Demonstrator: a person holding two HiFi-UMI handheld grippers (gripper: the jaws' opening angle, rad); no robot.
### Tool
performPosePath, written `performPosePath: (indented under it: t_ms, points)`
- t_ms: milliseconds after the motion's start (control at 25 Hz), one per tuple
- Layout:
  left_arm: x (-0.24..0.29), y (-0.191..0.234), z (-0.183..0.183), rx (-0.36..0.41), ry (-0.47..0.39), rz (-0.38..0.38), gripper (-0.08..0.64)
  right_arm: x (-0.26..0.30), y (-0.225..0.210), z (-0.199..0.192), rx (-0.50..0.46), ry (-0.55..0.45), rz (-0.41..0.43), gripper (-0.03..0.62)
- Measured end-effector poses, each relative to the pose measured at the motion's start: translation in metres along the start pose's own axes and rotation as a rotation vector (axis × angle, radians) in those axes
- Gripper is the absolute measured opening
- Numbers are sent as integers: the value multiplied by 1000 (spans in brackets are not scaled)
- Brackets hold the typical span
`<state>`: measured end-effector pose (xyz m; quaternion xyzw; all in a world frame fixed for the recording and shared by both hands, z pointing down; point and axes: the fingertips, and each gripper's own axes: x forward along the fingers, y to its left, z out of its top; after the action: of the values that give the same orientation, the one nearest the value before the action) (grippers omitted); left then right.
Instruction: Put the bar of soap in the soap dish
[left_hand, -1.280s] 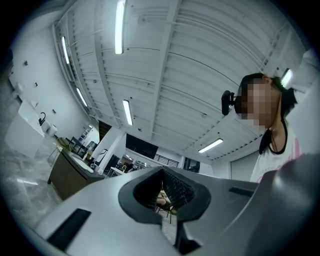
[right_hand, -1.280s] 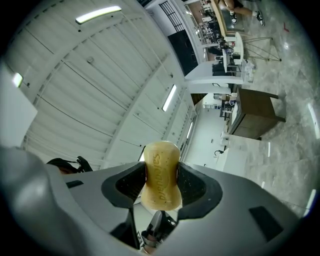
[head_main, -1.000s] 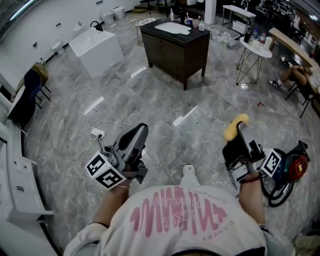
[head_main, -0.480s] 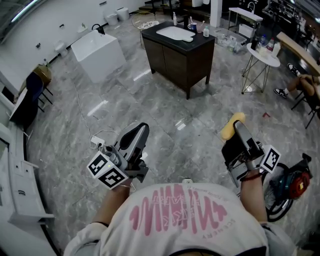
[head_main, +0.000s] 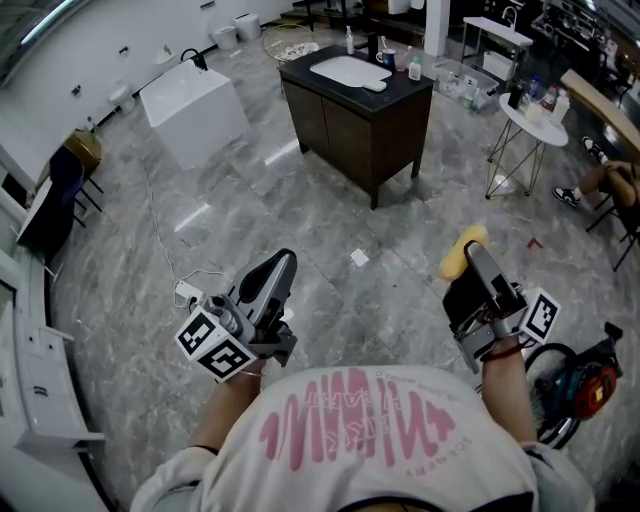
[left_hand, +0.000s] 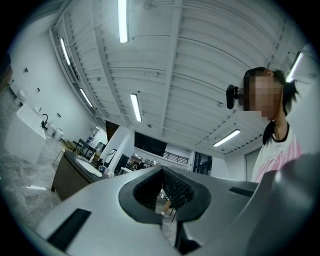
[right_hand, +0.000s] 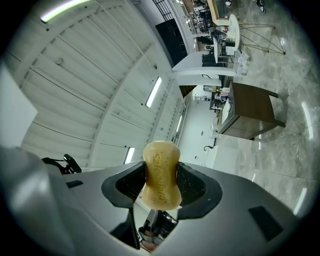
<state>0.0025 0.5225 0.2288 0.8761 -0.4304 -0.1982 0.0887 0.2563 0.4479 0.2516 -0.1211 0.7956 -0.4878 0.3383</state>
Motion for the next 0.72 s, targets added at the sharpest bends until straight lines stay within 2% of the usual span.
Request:
performPosePath:
  t_ms: [160, 440, 720]
  points:
    - [22, 9, -6, -14, -20, -8, 9, 6, -14, 18, 2, 10, 1, 193]
    - [34, 18, -9, -10, -34, -5, 9, 13, -24, 28, -2, 23, 5, 193]
    - [56, 32, -3, 21, -23, 0, 9, 26, -29, 47, -18, 15, 22, 193]
